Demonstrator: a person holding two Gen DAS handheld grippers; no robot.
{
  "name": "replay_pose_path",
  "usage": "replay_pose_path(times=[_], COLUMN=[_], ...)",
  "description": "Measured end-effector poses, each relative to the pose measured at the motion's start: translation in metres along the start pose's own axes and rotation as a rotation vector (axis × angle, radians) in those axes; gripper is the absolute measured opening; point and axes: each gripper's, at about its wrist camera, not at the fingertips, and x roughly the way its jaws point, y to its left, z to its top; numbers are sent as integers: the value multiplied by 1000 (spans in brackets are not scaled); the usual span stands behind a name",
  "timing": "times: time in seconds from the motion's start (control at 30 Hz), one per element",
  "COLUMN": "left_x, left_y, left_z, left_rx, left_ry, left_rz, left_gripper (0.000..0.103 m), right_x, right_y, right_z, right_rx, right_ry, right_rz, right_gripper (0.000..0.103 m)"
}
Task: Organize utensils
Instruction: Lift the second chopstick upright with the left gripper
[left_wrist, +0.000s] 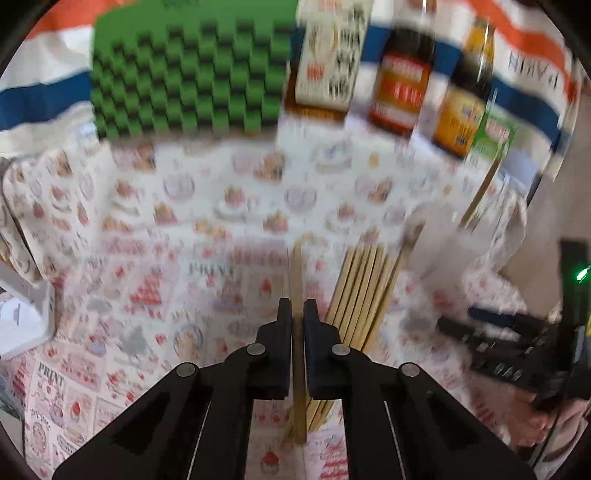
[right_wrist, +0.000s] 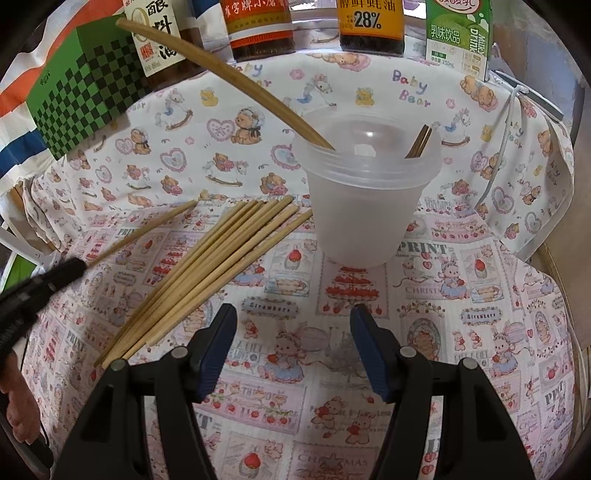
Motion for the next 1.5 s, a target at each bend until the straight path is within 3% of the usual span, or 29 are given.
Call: replay_pose_path(times=[0.23, 0.57, 0.67, 0.8, 1.03, 1.17, 1.3, 1.5], left_x=[-40, -69, -78, -82, -88, -95, -90, -75], left_y=[26, 43, 46, 51, 64, 65, 60, 49], left_z=[14, 11, 10, 10, 10, 9, 10, 10], left_rx=[-127, -189, -209, -216, -262, -258, -242, -204], left_ry=[-221, -353, -398, -424, -449, -474, -447, -406], left_rz=[-51, -84, -79, -17, -39, -67, -53, 6], left_gripper=[5, 5, 5, 5, 5, 5, 5, 5], right_x=[0, -17, -7, 8, 15, 26, 33, 43], right_y=[6, 39, 52, 64, 88, 102, 104, 100], right_z=[-2, -13, -17, -17, -15, -16, -17, -8], right_rx=[-12, -62, -73, -54, -65, -87, -117, -51], right_ry=[-1, 7, 72, 160, 173, 184, 130, 160], right_rz=[-2, 118, 156, 203, 186, 86, -49, -26], right_gripper=[61, 61, 61, 61, 58, 55, 54, 54])
